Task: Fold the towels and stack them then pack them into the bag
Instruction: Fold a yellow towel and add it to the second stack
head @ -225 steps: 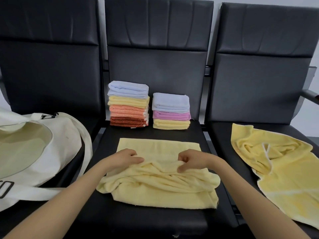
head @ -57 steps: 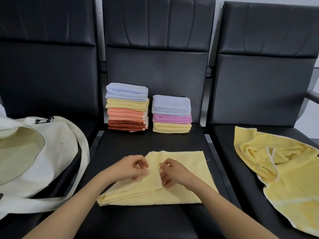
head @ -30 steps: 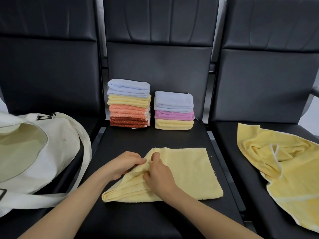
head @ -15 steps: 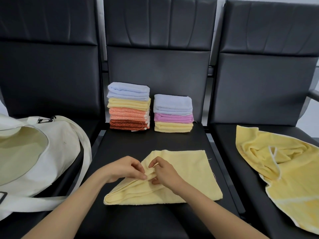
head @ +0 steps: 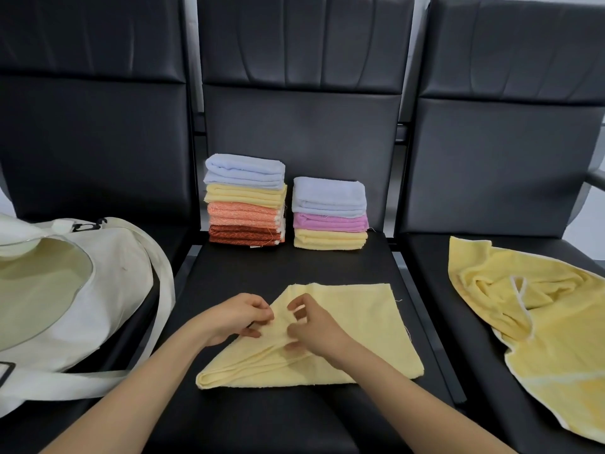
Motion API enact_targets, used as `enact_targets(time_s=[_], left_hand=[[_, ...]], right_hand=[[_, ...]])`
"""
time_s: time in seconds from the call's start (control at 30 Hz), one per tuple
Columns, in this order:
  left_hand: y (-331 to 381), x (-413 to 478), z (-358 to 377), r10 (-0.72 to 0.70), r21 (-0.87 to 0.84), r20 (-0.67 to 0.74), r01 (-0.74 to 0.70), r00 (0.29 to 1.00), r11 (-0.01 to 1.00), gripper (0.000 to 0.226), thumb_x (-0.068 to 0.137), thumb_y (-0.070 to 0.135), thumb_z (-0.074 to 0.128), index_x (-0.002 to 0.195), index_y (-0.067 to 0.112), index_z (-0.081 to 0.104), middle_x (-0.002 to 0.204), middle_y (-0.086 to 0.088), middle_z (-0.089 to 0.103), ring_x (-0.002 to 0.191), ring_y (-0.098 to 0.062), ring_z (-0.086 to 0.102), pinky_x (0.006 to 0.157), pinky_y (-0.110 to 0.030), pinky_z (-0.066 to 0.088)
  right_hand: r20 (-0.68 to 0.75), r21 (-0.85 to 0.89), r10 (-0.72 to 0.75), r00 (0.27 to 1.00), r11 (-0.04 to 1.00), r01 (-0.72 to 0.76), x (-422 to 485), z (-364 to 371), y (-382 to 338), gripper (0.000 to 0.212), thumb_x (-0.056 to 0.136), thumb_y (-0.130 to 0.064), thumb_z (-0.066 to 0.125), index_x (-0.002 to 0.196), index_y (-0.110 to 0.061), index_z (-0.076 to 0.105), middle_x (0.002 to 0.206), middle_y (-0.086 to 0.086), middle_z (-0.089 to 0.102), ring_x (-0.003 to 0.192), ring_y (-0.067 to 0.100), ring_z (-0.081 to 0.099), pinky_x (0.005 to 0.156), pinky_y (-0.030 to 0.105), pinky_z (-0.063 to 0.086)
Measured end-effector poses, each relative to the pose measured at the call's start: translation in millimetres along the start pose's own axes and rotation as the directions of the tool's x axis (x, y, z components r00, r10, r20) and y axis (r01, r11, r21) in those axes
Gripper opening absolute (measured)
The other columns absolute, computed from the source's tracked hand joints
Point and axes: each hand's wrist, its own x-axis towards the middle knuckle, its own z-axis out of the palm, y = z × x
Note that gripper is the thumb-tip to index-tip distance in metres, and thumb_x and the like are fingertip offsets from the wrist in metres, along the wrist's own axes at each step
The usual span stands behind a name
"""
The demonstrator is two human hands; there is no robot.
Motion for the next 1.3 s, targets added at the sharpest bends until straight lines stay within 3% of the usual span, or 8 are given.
enact_targets(time_s=[0.1, 0.27, 0.5, 0.63, 0.73, 0.93, 1.13, 1.3], left_hand=[[0.2, -3.2, -1.5, 0.041, 0.059, 0.046, -0.044, 0.998, 0.997, 0.014, 0.095, 0.024, 0.059, 0.102, 0.014, 0.066, 0.092, 0.003, 0.061, 0.083, -0.009, 0.057, 0.077, -0.023, 0.05], [2.6, -11.4, -1.8, 0.117, 0.235, 0.167, -0.155, 0.979, 0.96, 0.029, 0.083, 0.037, 0.072, 0.107, 0.022, 0.066, 0.108, 0.007, 0.064, 0.103, -0.008, 0.059, 0.088, -0.023, 0.048], [-0.1, -8.4, 12.5, 0.222, 0.702, 0.132, -0.249, 0.966, 0.667, 0.025, 0.073, 0.039, 0.078, 0.092, 0.032, 0.062, 0.108, 0.012, 0.048, 0.099, -0.004, 0.047, 0.081, -0.019, 0.042], [0.5, -7.5, 12.3, 0.245, 0.646, 0.096, -0.247, 0.965, 0.722, 0.012, 0.083, 0.033, 0.069, 0.092, 0.025, 0.068, 0.104, 0.01, 0.055, 0.096, -0.005, 0.053, 0.083, -0.021, 0.046], [3.5, -9.9, 6.7, 0.202, 0.325, 0.069, -0.214, 0.977, 0.921, 0.008, 0.088, 0.028, 0.065, 0.088, 0.022, 0.069, 0.09, 0.007, 0.061, 0.08, -0.009, 0.053, 0.073, -0.027, 0.042], [3.0, -11.5, -2.0, 0.174, 0.14, 0.166, -0.198, 0.971, 0.97, 0.005, 0.087, 0.022, 0.067, 0.083, 0.019, 0.067, 0.084, 0.005, 0.058, 0.077, -0.007, 0.051, 0.071, -0.023, 0.043], [0.6, -7.6, 1.5, 0.143, 0.247, 0.112, -0.166, 0.983, 0.955, 0.02, 0.088, 0.036, 0.066, 0.1, 0.02, 0.066, 0.103, 0.003, 0.065, 0.099, -0.013, 0.061, 0.089, -0.028, 0.053], [-2.8, -4.9, 5.1, 0.147, 0.338, 0.045, -0.154, 0.988, 0.928, 0.013, 0.092, 0.032, 0.06, 0.102, 0.025, 0.066, 0.103, 0.007, 0.065, 0.096, -0.013, 0.063, 0.089, -0.032, 0.054]], right_hand=[[-0.077, 0.199, -0.085, 0.993, 0.975, 0.099, -4.7, -8.7, -9.9, 0.028, 0.089, -0.008, 0.063, 0.11, -0.018, 0.048, 0.11, 0.001, 0.052, 0.055, 0.013, 0.065, 0.075, 0.029, 0.056], [-0.017, 0.164, -0.071, 0.997, 0.984, 0.072, -8.5, -26.5, -18.8, 0.016, 0.086, 0.003, 0.058, 0.099, -0.005, 0.055, 0.088, 0.008, 0.059, 0.055, 0.014, 0.063, 0.063, 0.025, 0.055], [0.067, -0.049, 0.003, 0.998, 0.999, 0.001, -9.2, -41.6, -9.5, 0.004, 0.089, -0.005, 0.057, 0.09, -0.009, 0.058, 0.089, 0.004, 0.063, 0.072, 0.017, 0.069, 0.085, 0.033, 0.058], [0.167, -0.256, -0.032, 0.985, 0.964, 0.074, -10.6, -27.8, -2.1, 0.018, 0.086, -0.015, 0.064, 0.103, -0.012, 0.058, 0.104, 0.004, 0.061, 0.077, 0.014, 0.064, 0.081, 0.028, 0.054], [0.093, -0.47, -0.122, 0.988, 0.869, 0.152, -12.3, -3.9, -0.4, 0.036, 0.082, -0.031, 0.069, 0.107, -0.019, 0.046, 0.11, 0.001, 0.054, 0.086, 0.017, 0.057, 0.073, 0.031, 0.047], [-0.065, -0.699, -0.33, 0.942, 0.688, 0.193, -11.3, 17.4, -1.5, 0.02, 0.096, -0.021, 0.044, 0.111, -0.009, 0.047, 0.113, 0.009, 0.054, 0.082, 0.026, 0.051, 0.072, 0.034, 0.041], [0.093, -0.59, -0.04, 0.995, 0.803, 0.087, -19.0, -32.5, -15.4, 0.036, 0.092, -0.023, 0.05, 0.128, -0.015, 0.048, 0.13, 0.0, 0.053, 0.114, 0.019, 0.055, 0.093, 0.029, 0.046], [-0.047, -0.514, 0.09, 0.995, 0.852, -0.101, -8.0, -31.3, -2.8, 0.048, 0.092, -0.043, 0.055, 0.124, -0.011, 0.039, 0.113, 0.005, 0.059, 0.086, 0.02, 0.062, 0.085, 0.035, 0.052]])
